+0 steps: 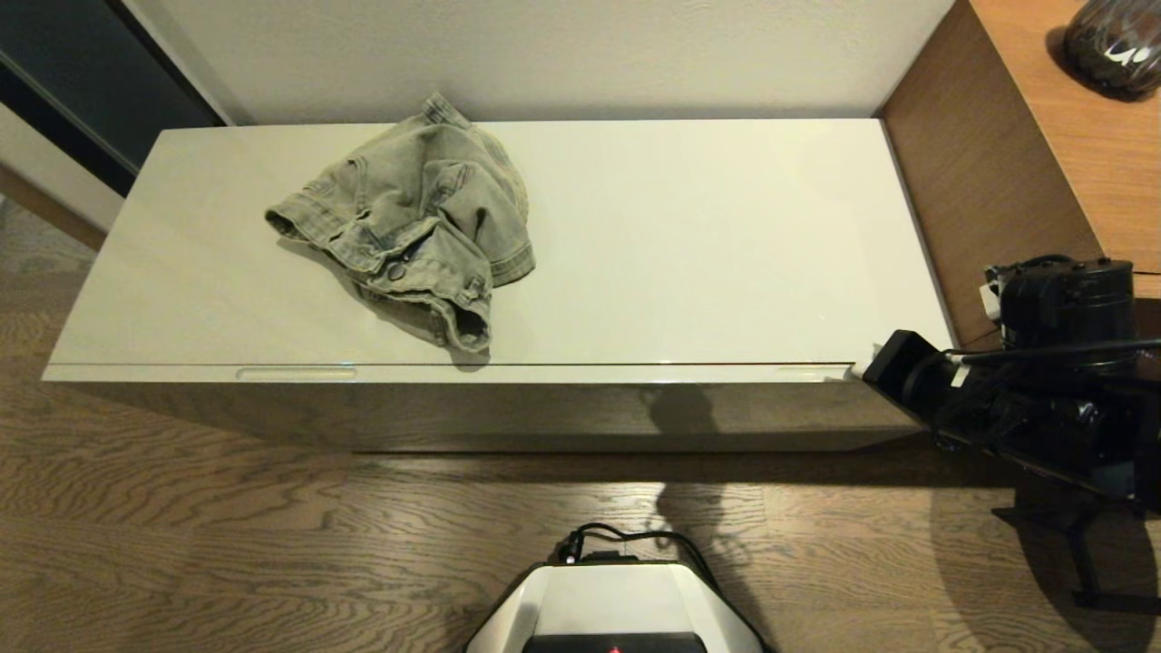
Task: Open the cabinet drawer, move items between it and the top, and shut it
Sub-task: Open the drawer
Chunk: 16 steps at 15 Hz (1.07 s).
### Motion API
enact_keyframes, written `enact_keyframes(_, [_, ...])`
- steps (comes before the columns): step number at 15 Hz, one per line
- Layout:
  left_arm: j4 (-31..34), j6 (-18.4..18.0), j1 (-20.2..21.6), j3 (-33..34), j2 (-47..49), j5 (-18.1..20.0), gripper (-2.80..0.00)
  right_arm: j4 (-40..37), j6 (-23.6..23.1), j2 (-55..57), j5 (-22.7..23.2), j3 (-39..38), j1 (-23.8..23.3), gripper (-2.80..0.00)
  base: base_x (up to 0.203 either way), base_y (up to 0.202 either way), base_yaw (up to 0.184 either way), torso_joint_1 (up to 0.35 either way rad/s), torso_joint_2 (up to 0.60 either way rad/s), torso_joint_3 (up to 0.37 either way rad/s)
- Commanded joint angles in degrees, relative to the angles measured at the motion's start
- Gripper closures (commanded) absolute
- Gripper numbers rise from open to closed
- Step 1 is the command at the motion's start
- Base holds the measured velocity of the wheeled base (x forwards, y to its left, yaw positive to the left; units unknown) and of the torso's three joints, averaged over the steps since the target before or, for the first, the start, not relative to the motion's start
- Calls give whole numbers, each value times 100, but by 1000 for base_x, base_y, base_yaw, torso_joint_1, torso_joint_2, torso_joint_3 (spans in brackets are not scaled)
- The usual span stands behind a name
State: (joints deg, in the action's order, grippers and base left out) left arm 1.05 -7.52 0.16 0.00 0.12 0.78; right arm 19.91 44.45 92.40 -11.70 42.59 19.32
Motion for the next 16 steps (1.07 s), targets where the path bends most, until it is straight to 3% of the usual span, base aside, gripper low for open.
enact_keyframes(1, [1,-4,2,0,6,1,0,-99,77,316,13,-309,1,0,0,0,0,0,0,0])
enact_keyframes(10, [1,-4,2,0,6,1,0,-463,-2038,-487,253,-945,-105,0,0,0,0,0,0,0])
enact_keyframes(12, [1,-12,2,0,6,1,0,-1113,-2248,-761,369,-1095,-58,0,0,0,0,0,0,0])
enact_keyframes(16, [1,-4,2,0,6,1,0,-2595,-2248,-1913,731,-1143,213,0,0,0,0,0,0,0])
